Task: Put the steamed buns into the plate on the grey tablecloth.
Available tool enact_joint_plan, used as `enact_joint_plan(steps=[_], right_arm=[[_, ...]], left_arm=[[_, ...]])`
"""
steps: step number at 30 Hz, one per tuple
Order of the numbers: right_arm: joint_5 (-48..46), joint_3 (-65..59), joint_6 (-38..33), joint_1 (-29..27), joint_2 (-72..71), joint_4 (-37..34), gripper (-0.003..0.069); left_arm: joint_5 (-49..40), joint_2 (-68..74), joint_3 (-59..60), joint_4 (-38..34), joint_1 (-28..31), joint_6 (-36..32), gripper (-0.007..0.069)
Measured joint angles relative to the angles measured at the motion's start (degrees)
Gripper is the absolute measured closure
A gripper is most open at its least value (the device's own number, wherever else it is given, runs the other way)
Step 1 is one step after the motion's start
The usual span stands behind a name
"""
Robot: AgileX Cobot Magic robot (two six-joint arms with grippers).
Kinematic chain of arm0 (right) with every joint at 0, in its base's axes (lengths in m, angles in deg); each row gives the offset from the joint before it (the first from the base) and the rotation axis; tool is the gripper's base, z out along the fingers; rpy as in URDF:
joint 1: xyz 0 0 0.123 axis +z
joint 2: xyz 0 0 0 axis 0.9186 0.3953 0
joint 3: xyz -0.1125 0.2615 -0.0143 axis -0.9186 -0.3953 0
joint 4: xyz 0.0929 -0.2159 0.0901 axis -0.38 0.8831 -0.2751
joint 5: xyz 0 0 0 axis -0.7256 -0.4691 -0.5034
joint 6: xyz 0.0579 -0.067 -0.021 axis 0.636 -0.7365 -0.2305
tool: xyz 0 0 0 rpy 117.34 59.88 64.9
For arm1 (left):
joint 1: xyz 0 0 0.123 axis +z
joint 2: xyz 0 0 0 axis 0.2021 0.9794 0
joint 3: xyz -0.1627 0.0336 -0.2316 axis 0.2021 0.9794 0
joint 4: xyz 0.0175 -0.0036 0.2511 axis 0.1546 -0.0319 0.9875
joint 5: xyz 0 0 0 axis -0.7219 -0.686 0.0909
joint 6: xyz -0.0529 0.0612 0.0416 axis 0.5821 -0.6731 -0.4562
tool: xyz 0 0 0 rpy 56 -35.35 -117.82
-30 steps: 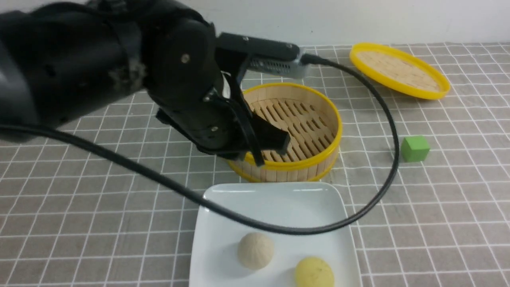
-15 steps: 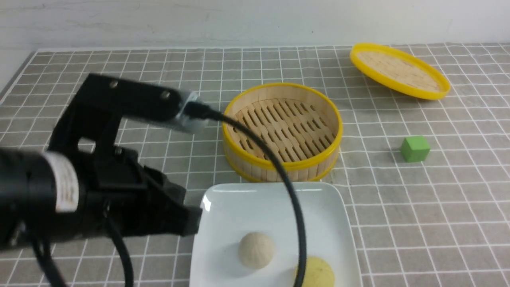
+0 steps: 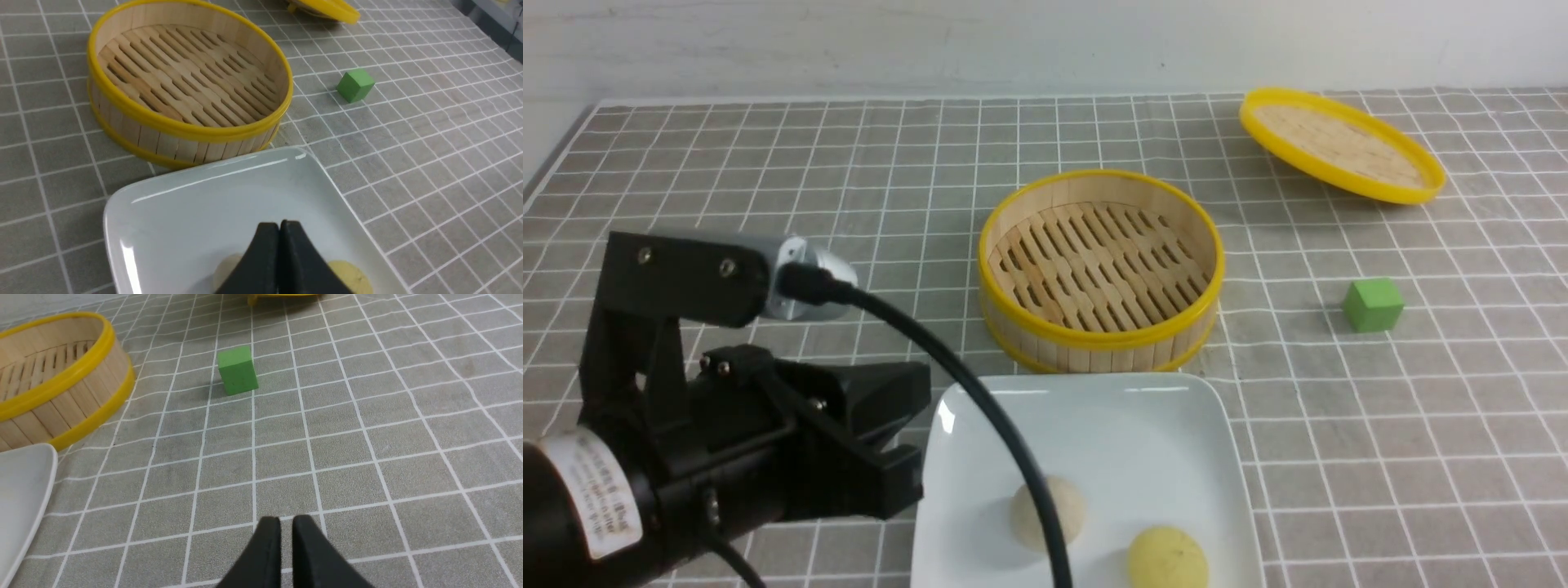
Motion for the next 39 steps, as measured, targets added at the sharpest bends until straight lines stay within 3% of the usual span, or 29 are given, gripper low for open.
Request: enact_joint_plan(steps=[5, 10, 14, 20, 24, 32, 39], right_arm=[[0.0, 0.0, 0.0, 0.0, 0.0, 0.0, 0.0583], [0.0, 0.0, 0.0, 0.0, 0.0, 0.0, 0.0576], [0.0, 0.0, 0.0, 0.0, 0.0, 0.0, 0.0569], [0.0, 0.0, 0.0, 0.0, 0.0, 0.0, 0.056], [0.0, 0.0, 0.0, 0.0, 0.0, 0.0, 0.0555], [0.0, 0.0, 0.0, 0.0, 0.0, 0.0, 0.0545], [0.0, 0.0, 0.0, 0.0, 0.0, 0.0, 0.0538]], left_arm=[[-2.67, -0.27, 0.56, 3.5, 0.64, 0.0, 0.061], [-2.49, -9.99, 6.49, 4.72, 4.12, -0.89, 0.0606], [-1.32, -18.46, 13.77, 4.46, 12.15, -1.44, 0.0606], [-1.84, -35.08, 26.0, 4.33, 30.02, -4.98, 0.0603], [-2.41, -44.02, 32.05, 4.33, 36.35, -5.39, 0.0598], [-8.47, -48.2, 34.09, 5.38, 37.73, -5.68, 0.0591], [-8.75, -48.2, 34.04, 5.45, 37.73, -5.68, 0.0587]])
